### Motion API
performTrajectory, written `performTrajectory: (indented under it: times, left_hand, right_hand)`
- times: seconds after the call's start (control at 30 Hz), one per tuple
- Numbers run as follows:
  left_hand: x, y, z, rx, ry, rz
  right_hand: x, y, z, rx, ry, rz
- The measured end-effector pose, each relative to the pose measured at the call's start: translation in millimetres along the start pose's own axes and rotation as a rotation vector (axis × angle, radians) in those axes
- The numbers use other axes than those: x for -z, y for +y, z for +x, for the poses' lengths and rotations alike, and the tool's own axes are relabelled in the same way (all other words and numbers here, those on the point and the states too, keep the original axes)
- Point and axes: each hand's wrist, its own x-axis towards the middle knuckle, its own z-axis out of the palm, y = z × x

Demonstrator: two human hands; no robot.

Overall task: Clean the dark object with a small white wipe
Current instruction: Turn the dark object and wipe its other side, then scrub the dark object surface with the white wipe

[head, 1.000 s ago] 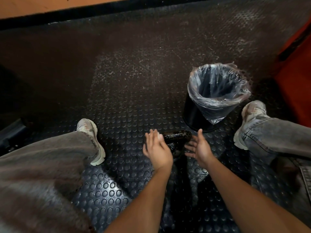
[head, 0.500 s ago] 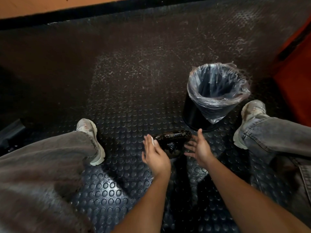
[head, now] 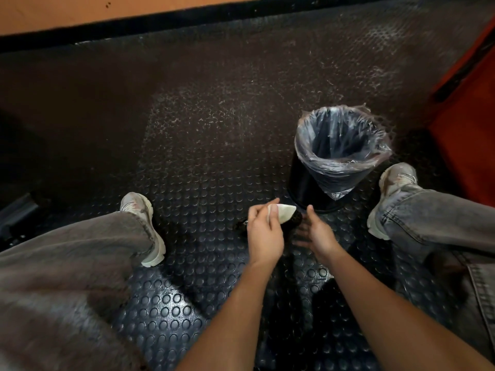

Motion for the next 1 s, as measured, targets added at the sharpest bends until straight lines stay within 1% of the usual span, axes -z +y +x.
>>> performTrajectory:
  times: [0.1, 0.13, 0.17, 0.23, 0.3, 0.33, 0.4, 0.47, 0.5, 0.6, 0.67, 0.73, 0.8, 0.83, 0.9, 1.0]
  left_hand:
    - [12, 2, 15, 0.073, -0.046, -0.127]
    - [15, 3, 18, 0.079, -0.075, -0.148]
    - [18, 4, 21, 0.079, -0.101, -0.169]
    - [24, 7, 24, 0.052, -0.146, -0.205]
    - [28, 10, 25, 0.021, -0.188, -0.231]
    - [31, 11, 26, 0.018, -0.194, -0.258]
    - [36, 14, 26, 0.022, -0.17, -0.309]
    - [43, 14, 29, 0.035, -0.126, -0.346]
    - [48, 14, 31, 0.06, -0.095, -0.365]
    - [64, 3, 42, 0.196, 0.063, -0.463]
    - [72, -9, 49, 0.293, 0.144, -0.556]
    - [74, -26, 53, 0.387, 0.186, -0.6]
    - [73, -47, 52, 0.478, 0.181, -0.6]
    - [71, -59, 49, 0.516, 0.165, -0.597]
    - [64, -79, 43, 0.593, 0.131, -0.607]
    - [53, -98, 31, 0.694, 0.056, -0.637]
  right_hand:
    - [-3, -22, -9, 0.172, 0.125, -0.126]
    - [-5, -30, -13, 0.257, 0.15, -0.149]
    - [-7, -37, -16, 0.335, 0.14, -0.16]
    - [-11, -50, -22, 0.45, 0.021, -0.202]
    - [-18, -60, -27, 0.486, -0.118, -0.287]
    - [-22, -63, -29, 0.493, -0.162, -0.329]
    - [-27, -64, -31, 0.495, -0.191, -0.386]
    - [-27, -62, -30, 0.482, -0.162, -0.365]
    - [-25, -60, -29, 0.466, -0.133, -0.309]
    - [-9, -49, -27, 0.384, -0.028, -0.014]
    - [6, -36, -27, 0.32, 0.104, 0.158]
    - [19, -17, -23, 0.245, 0.277, 0.266]
    - [26, 6, -16, 0.143, 0.432, 0.261]
    - [26, 16, -13, 0.091, 0.472, 0.219]
    - [20, 35, -7, 0.007, 0.468, 0.127]
    - [4, 52, 2, -0.073, 0.397, 0.084]
